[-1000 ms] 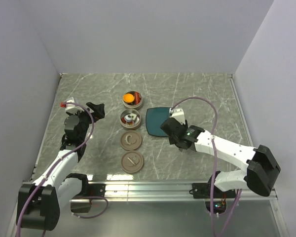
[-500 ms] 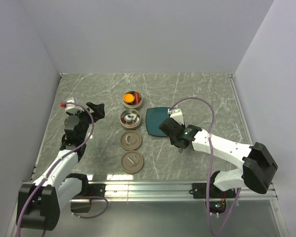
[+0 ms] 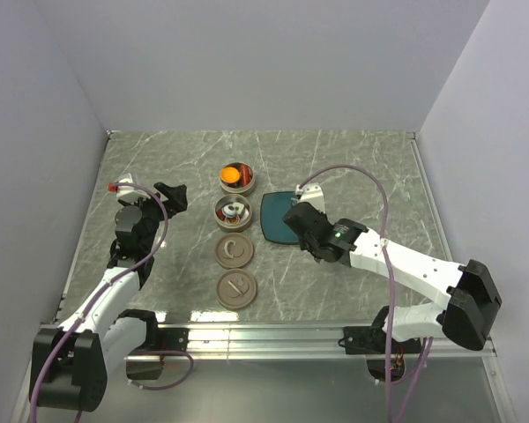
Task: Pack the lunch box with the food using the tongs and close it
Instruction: Pick up the food using the clamp, then place the food into the lunch box
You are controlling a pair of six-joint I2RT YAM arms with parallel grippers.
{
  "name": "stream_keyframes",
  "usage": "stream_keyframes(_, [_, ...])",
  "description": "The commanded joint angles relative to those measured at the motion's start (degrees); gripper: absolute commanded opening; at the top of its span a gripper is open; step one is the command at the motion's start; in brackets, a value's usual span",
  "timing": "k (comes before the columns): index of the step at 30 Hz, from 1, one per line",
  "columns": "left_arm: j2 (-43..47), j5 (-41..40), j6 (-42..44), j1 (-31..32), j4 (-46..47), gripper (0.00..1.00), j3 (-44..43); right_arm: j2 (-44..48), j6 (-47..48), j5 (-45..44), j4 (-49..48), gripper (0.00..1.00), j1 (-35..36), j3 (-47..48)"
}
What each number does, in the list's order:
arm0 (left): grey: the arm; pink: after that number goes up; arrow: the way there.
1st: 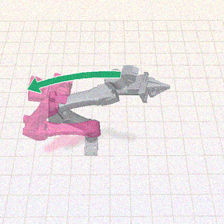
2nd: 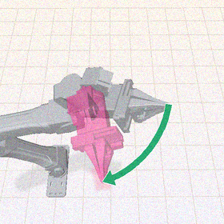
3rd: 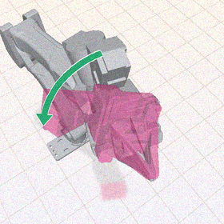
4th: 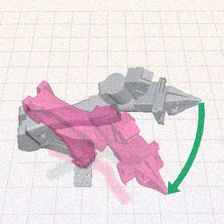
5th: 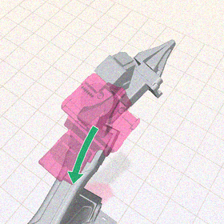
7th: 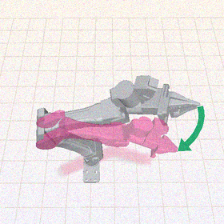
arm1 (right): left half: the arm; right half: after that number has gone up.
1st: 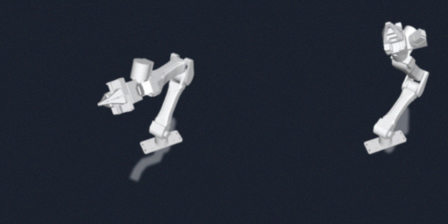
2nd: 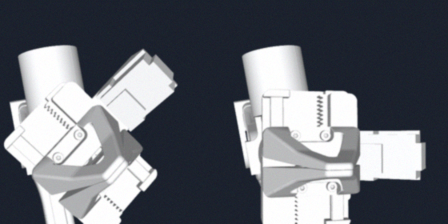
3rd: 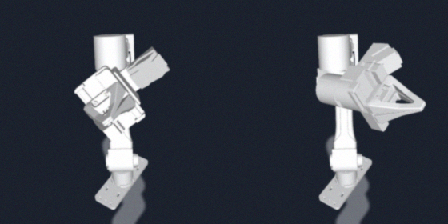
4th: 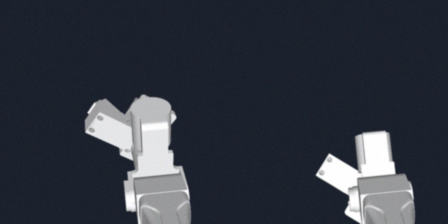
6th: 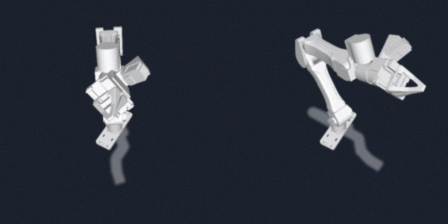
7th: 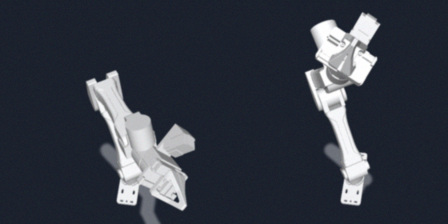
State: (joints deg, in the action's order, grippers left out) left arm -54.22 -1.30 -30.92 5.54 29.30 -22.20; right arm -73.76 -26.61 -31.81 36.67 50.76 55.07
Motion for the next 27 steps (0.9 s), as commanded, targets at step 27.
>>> stream_keyframes(27, [0.25,0.16,-0.28,-0.35,2.08,1.0,-1.18,-12.02,9.47,10.19,-10.56,0.35,10.67,15.16])
